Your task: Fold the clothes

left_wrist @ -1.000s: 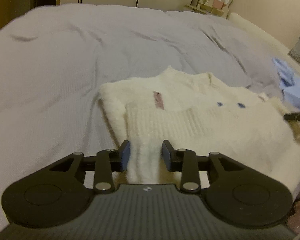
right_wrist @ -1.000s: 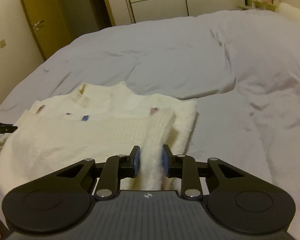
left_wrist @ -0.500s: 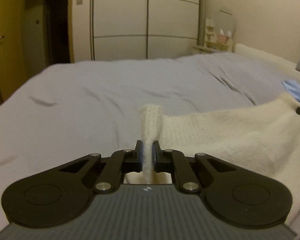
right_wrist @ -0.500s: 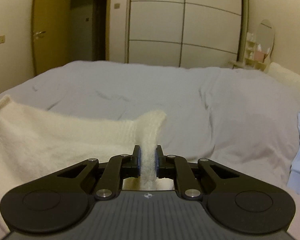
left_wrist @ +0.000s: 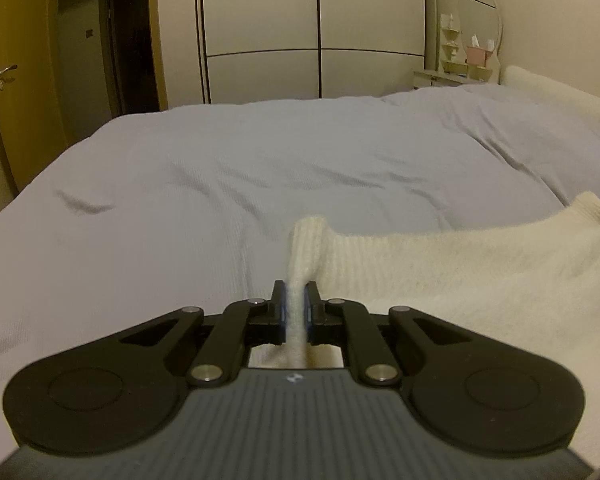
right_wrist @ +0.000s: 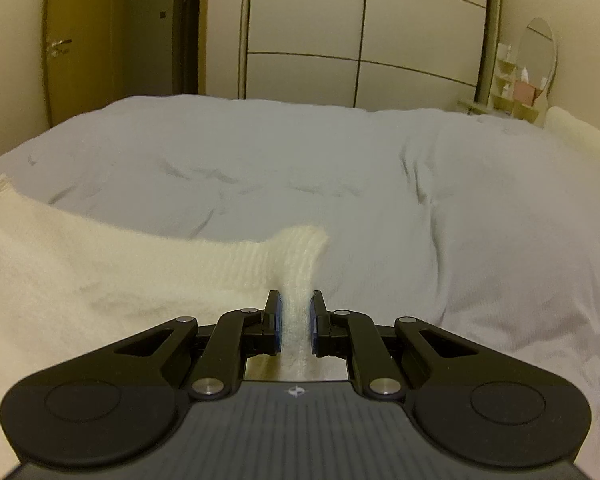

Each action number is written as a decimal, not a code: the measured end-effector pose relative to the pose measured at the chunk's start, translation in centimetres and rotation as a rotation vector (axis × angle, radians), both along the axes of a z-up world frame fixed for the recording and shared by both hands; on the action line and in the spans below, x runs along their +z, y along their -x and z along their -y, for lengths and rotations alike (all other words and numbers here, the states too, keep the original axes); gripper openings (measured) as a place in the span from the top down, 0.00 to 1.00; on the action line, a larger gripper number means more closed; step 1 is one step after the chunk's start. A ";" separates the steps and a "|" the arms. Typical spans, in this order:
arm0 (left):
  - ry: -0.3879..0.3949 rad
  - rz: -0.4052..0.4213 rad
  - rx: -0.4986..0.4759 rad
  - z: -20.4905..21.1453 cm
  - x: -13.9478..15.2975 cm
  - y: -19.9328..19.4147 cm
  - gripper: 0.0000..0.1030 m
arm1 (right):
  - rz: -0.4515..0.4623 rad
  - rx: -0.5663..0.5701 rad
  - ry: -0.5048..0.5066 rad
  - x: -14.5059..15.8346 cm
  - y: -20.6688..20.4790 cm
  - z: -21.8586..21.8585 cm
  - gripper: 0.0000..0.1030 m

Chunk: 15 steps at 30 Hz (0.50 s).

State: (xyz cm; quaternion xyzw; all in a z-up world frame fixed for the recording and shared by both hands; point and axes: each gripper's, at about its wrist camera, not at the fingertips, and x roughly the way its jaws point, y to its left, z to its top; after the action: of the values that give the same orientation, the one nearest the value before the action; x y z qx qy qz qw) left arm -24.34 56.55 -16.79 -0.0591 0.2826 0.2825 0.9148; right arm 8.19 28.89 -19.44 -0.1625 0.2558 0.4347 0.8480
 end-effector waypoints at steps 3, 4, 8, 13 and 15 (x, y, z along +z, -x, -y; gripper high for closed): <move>0.067 -0.078 0.013 -1.3 -2.1 -1.3 0.92 | -0.039 -0.006 0.062 -1.9 -0.8 -1.2 0.89; 0.094 -0.110 0.023 -1.7 -3.0 -1.6 0.91 | -0.057 -0.007 0.089 -2.7 -1.1 -1.6 0.88; 0.150 -0.150 0.051 -2.8 -4.1 -1.0 0.75 | -0.069 -0.022 0.200 -5.3 -1.1 -2.5 0.73; 0.178 -0.096 0.121 -3.1 -1.4 4.1 0.73 | -0.030 -0.170 0.103 -2.5 0.7 3.0 0.39; 0.196 -0.072 0.136 -1.9 -0.3 7.7 0.73 | -0.051 -0.199 0.037 -1.1 2.2 6.4 0.39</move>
State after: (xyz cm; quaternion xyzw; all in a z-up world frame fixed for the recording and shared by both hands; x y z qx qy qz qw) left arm -32.07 58.49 -17.11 -0.1573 0.3368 0.3167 0.8727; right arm 6.03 22.52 -20.57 -0.1406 0.3001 0.3474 0.8772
